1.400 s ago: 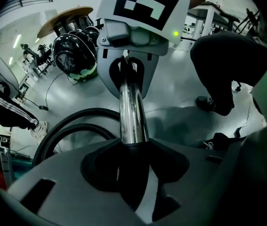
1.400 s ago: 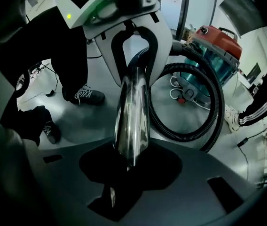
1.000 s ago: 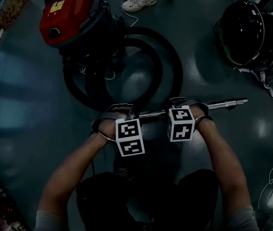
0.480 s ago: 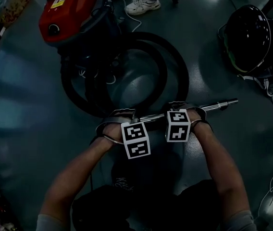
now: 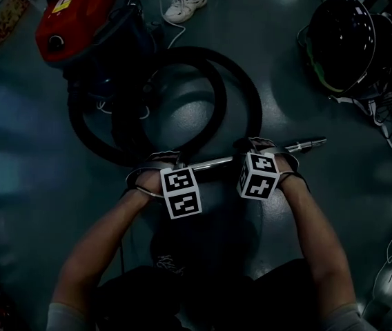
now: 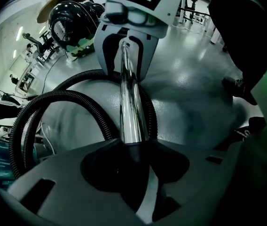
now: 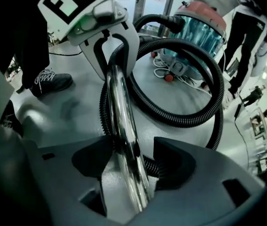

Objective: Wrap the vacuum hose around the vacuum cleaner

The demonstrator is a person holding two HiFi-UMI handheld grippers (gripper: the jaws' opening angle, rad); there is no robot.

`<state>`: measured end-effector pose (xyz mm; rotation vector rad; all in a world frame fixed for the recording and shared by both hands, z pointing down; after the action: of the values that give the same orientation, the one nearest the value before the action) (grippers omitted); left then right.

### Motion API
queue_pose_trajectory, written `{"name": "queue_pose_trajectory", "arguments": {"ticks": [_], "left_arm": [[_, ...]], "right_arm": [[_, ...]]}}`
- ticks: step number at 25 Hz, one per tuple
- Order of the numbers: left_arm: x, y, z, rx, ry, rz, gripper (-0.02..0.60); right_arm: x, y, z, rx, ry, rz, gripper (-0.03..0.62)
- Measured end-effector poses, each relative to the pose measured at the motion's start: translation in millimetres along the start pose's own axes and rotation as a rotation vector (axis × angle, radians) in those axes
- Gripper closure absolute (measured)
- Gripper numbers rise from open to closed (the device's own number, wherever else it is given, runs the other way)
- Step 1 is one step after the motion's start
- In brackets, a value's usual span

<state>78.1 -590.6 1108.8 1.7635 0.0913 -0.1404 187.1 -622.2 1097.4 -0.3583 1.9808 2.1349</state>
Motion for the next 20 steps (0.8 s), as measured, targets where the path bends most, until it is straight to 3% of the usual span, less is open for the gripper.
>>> {"name": "queue_pose_trajectory", "arguments": {"ticks": [6,10,11,13,14,20], "left_arm": [[-0.8,13.4,-2.2,-0.089,-0.031,0.012,0.410],[2.0,19.1,-3.4,-0.197,-0.069,0.029,0.410],[2.0,20.7,-4.3,-0.224,-0.079,0.040,0.408],[0.2,23.0,-5.7,-0.261,-0.094,0.064,0.408],[-0.3,23.1,-6.2,-0.270,-0.099,0.073,0.408],[8.3,11.0,-3.2,-0.227,-0.131,0.006,0.408]], "right_arm": [[-29.7,-24.0,-2.9,-0.050,0.191,-0.089,0.339],[-37.0,-32.0,-1.6,-0.049,0.251,-0.131,0.341],[-37.6,-31.4,-0.2,-0.050,0.257,-0.130,0.358],[-38.0,-27.5,3.2,-0.056,0.262,-0.123,0.452],[-38.5,-24.9,4.7,-0.057,0.264,-0.119,0.494],[-43.5,-21.4,1.0,-0.059,0.325,-0.129,0.522]]}}
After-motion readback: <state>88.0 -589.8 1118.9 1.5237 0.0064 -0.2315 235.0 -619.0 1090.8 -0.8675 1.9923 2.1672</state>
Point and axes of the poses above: the fingertips, and each gripper's own axes: y forward along the fingers, z to its left, x out of its top, the point moved 1 cm from there along -y, backward along the fingers, and after that the axes turned 4 degrees about x, right-handed, at the moved point
